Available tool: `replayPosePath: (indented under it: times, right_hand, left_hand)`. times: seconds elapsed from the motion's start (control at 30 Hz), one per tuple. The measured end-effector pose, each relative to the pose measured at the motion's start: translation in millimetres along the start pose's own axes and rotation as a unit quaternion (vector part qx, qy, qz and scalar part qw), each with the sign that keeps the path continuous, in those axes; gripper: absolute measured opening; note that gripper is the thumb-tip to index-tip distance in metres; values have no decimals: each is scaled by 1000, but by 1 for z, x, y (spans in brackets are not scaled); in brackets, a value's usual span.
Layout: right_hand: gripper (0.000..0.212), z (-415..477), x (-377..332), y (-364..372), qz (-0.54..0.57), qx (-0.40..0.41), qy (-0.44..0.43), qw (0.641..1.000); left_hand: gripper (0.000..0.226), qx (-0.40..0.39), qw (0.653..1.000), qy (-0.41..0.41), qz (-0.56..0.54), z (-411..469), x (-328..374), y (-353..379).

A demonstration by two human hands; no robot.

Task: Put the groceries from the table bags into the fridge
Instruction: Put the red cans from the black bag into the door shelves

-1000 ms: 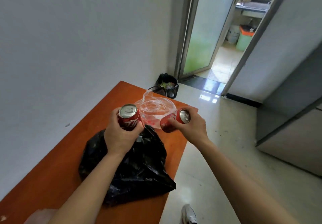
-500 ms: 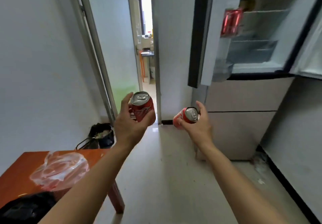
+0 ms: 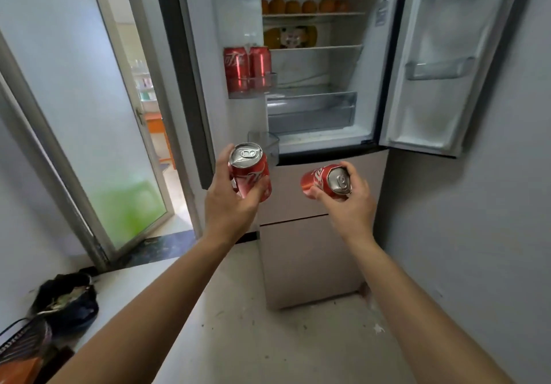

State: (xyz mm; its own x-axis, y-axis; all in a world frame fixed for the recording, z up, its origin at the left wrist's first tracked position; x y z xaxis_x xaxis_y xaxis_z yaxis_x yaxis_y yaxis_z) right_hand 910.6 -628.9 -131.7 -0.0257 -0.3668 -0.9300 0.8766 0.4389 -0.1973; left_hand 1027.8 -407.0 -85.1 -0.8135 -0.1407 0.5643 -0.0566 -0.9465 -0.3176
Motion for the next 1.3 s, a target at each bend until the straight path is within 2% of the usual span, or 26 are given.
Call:
replayPosePath:
  times: [0.13,0.27,0.37,0.47,0.57,0.7,0.83,0.93,1.0,1.2,1.3]
  right_hand:
    - [77,70,28,6,31,15,8,999]
    - [75,150,41,33,49,-8,50,997]
    - [79,205,37,56,77,-33,59,995]
    - [71,246,30,83,91,-52,53,993]
    - [63,274,20,116,130,-108,28,985]
    - [66,301,16,163,169,-189,-12,967]
    - [63,322,18,208,155,-308,-22,938]
    - [76,331,20,239,124,-388,-33,913]
    - [86,334,21,255,83,-412,-54,906]
    - [87,327,18,284,26,-490,-92,867]
    - [82,316,18,295,-32,-513,-144,846]
  left_hand:
    - [81,29,999,10,-29,47,-26,54]
    - [81,76,996,5,-46,105,-61,91]
    - [79,91,995,-10,-37,139,-84,110]
    - [77,101,995,-16,2,160,-99,119]
    - [78,92,994,-29,50,170,-116,128]
    - [80,95,987,-58,118,171,-138,137]
    - [78,118,963,-98,223,170,-146,141]
    - [74,107,946,-144,271,172,-157,145]
    - [69,92,936,-159,301,173,-166,147]
    - [54,59,912,-191,359,172,-171,156]
    - [54,43,907,-195,370,174,-173,159]
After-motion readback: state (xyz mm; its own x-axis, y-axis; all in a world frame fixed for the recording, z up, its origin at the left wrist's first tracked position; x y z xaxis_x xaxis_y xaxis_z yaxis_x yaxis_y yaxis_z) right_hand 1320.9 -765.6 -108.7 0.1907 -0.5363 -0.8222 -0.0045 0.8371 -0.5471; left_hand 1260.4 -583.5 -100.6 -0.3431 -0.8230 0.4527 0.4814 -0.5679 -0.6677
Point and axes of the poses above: each hand's wrist, its own z-axis towards the middle knuckle, its own y-axis out of the palm, x = y × z, the point moved 7 cm from there along z, towards the middle knuckle, and after that the axes turned 11 degrees about y, right-handed, at the moved point
